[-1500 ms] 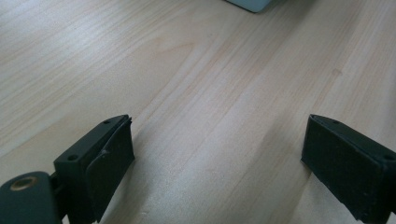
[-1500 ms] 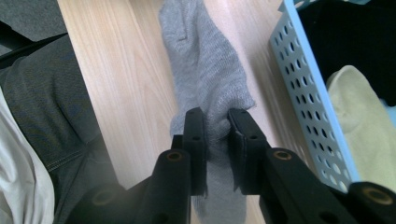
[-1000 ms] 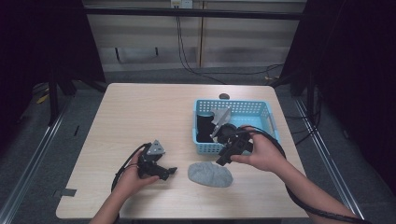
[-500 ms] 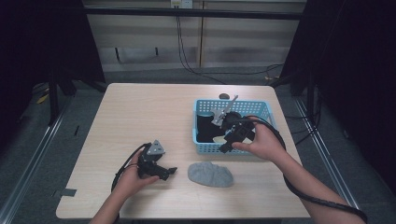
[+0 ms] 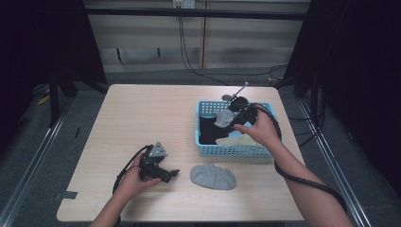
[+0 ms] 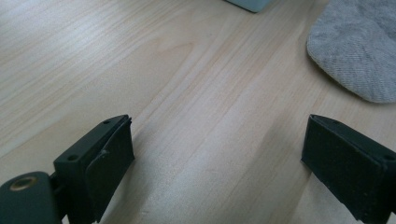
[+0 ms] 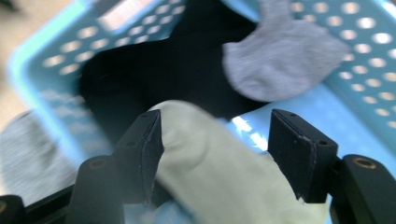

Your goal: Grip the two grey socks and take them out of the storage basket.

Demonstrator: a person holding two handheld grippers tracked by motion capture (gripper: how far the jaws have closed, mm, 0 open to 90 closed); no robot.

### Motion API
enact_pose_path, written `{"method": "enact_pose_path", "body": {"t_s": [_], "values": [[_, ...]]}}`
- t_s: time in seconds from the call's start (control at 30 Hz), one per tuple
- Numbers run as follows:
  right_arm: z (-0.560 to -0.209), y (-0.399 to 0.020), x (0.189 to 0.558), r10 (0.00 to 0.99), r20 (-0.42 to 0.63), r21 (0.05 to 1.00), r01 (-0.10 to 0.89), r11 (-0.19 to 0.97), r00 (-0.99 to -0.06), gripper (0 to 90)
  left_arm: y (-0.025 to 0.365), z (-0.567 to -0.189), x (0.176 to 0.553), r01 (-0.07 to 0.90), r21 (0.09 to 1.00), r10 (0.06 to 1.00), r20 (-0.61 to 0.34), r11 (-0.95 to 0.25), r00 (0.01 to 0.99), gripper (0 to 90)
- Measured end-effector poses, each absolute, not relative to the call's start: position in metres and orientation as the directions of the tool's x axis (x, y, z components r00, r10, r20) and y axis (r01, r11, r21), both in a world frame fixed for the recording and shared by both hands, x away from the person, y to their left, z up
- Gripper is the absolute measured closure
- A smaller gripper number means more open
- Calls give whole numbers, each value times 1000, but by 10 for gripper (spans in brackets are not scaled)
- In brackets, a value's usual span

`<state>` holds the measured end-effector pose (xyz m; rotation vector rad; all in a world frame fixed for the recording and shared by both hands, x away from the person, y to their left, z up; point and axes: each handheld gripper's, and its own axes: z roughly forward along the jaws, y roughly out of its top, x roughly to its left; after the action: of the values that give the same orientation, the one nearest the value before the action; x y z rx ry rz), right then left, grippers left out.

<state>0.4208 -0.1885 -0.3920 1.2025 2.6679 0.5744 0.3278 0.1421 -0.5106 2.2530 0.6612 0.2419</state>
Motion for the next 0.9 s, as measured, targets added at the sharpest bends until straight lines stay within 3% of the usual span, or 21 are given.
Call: {"method": "enact_pose_path", "body": {"t_s": [0.67, 0.8, 0.83, 0.87, 0.9], "values": [[-441, -201, 452, 846, -15, 468, 744, 477, -533, 423, 143, -510, 328, 382, 712, 521, -26, -590, 853, 80], [-444, -198, 453, 847, -13, 471, 744, 475, -532, 502, 143, -510, 328, 380, 713, 519, -26, -589, 854, 79], [-446, -195, 454, 843, -28, 463, 740, 487, -538, 585, 143, -510, 328, 382, 711, 521, -26, -590, 853, 78], [-446, -195, 454, 843, -28, 463, 740, 487, -538, 585, 143, -510, 328, 382, 711, 521, -26, -590, 853, 78], [-447, -194, 454, 838, -31, 462, 736, 496, -545, 640, 143, -510, 328, 381, 712, 520, -26, -590, 854, 78]]}}
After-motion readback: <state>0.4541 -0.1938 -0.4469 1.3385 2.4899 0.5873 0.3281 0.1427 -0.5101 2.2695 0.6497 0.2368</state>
